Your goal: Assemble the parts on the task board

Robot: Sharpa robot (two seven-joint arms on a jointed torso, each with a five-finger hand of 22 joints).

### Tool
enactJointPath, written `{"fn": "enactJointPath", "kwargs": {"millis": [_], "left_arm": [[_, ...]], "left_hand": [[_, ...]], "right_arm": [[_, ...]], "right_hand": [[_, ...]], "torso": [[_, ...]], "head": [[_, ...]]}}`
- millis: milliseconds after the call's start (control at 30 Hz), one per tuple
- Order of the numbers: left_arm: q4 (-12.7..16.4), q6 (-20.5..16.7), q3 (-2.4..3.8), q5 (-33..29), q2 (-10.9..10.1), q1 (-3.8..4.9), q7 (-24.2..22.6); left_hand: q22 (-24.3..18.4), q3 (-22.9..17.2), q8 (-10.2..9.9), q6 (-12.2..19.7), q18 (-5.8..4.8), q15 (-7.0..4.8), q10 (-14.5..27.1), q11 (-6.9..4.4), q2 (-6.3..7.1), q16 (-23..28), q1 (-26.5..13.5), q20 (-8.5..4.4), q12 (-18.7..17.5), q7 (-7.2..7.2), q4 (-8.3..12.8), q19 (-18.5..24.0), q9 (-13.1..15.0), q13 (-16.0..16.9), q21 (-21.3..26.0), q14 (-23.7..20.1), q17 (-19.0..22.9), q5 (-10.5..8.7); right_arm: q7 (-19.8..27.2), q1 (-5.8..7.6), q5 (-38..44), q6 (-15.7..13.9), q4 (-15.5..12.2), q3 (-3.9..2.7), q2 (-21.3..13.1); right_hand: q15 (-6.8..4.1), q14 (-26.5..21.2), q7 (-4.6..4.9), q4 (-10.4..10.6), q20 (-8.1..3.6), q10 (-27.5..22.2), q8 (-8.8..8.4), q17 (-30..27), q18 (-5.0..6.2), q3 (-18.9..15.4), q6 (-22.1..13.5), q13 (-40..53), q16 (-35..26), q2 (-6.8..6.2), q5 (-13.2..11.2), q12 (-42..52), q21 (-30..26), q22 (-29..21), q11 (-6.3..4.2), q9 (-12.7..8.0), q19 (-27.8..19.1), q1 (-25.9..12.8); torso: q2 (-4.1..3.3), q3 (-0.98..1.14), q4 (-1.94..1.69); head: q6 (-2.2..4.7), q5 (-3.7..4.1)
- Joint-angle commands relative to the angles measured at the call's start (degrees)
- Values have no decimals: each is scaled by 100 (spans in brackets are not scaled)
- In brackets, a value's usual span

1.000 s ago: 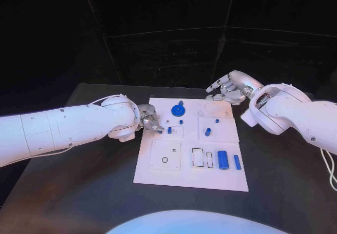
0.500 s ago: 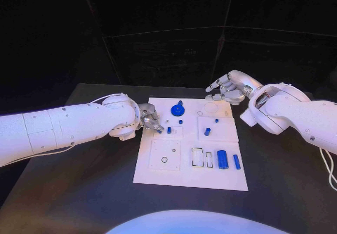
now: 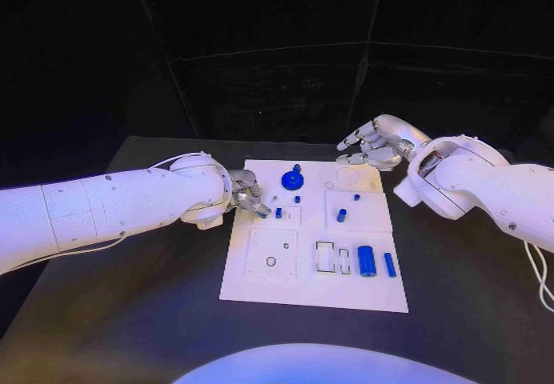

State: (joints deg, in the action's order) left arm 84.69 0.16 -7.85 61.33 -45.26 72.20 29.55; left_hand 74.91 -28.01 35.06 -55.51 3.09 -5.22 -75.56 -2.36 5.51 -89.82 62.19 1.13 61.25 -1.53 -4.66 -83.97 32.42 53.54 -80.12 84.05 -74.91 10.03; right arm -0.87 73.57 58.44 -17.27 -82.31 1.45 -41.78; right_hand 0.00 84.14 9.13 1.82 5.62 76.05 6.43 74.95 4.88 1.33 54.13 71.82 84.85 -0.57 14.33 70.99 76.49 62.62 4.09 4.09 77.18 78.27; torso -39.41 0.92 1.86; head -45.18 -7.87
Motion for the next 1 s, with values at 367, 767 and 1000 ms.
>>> {"fn": "enactJointPath", "kwargs": {"millis": [367,767,1000], "left_arm": [[-31,173,-16,18,40,-22,39],[-63,158,-15,33,66,-22,43],[-87,142,-15,33,81,-21,44]], "left_hand": [[552,370,-43,-115,-49,-38,-81,-13,14,-18,-165,-36,75,16,-138,-161,-71,62,-39,595,-1509,-15],[574,711,-62,-158,-53,-39,-87,-11,-21,-18,-259,-36,82,12,-324,-170,-152,71,-48,595,-1509,-14],[599,971,-65,-183,-58,-35,-97,-7,-56,-18,-332,-35,96,9,-497,-181,-204,88,-63,595,-1509,-15]], "right_arm": [[21,11,10,8,-23,-3,-6],[26,11,10,4,-28,-3,-6],[29,11,10,0,-28,-3,-9]], "right_hand": [[-42,384,-1,33,3,-21,35,633,51,-16,-28,-9,-21,57,22,11,-40,-5,-8,-7,-26,-4],[-42,384,-1,33,3,-21,35,633,51,-16,-28,-9,-21,57,22,11,-40,-5,-8,-7,-26,-4],[-42,384,-1,33,3,-21,35,633,51,-16,-28,-9,-21,57,22,11,-40,-5,-8,-7,-26,-4]], "torso": [[-1,-4,-8],[1,-4,-9],[3,-4,-10]], "head": [[-10,12],[-9,18],[-17,23]]}}
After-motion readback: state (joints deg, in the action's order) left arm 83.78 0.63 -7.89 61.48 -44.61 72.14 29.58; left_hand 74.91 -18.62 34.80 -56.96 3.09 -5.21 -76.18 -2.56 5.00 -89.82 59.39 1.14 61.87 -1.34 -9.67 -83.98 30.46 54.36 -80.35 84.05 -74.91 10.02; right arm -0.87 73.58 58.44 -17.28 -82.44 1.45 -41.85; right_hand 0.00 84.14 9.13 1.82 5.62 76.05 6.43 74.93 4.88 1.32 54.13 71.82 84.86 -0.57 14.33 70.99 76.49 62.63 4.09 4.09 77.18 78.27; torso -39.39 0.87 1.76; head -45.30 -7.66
